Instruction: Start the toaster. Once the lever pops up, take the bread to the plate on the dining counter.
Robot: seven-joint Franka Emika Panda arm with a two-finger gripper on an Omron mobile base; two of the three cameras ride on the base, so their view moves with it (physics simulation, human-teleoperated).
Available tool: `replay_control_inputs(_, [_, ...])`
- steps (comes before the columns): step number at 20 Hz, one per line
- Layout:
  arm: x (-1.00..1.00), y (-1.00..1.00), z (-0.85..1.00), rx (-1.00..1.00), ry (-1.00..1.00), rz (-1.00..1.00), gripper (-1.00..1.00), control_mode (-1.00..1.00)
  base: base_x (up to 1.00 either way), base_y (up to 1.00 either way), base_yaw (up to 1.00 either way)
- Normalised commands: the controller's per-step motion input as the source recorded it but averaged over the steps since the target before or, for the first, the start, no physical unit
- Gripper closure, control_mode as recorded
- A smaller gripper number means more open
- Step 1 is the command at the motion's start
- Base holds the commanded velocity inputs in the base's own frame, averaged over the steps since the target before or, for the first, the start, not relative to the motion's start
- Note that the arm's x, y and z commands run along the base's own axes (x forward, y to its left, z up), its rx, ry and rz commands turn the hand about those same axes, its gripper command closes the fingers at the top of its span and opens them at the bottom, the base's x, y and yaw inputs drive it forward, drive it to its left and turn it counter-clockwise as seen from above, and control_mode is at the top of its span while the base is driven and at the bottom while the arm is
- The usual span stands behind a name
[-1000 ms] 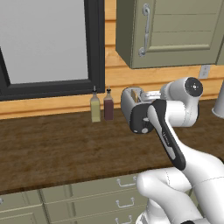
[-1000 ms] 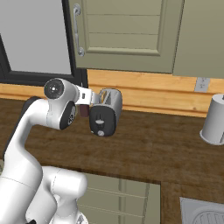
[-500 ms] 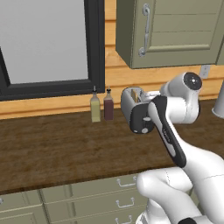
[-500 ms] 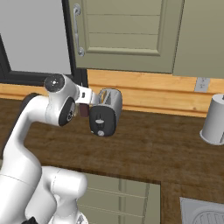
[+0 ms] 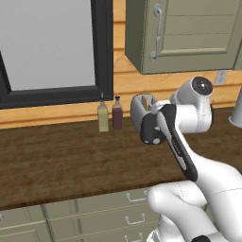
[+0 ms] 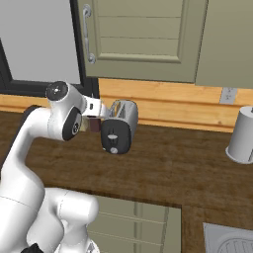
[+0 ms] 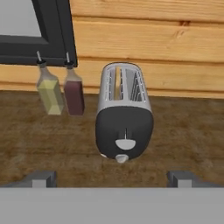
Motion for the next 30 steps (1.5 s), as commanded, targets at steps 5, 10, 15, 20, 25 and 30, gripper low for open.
replay_control_inputs(5, [0.01,0.00,-0.03,-0.03,-0.21,0.00,-1.00,-1.00,0.00,0.00,0.00])
replay_control_inputs(10, [0.27,-0.08,0.00,0.00,-0.04,0.00,-1.00,-1.00,0.00,0.00,0.00])
replay_control_inputs(15, [0.47,-0.05,0.00,0.02,0.05,0.00,-1.00,-1.00,0.00,0.00,0.00])
replay_control_inputs(20, [0.30,0.00,-0.09,0.00,0.02,0.00,-1.00,-1.00,0.00,0.00,0.00])
replay_control_inputs(25, [0.38,0.00,-0.14,0.00,0.05,0.00,-1.00,-1.00,0.00,0.00,0.00])
replay_control_inputs(30, [0.44,0.00,-0.08,0.00,0.10,0.00,-1.00,-1.00,0.00,0.00,0.00])
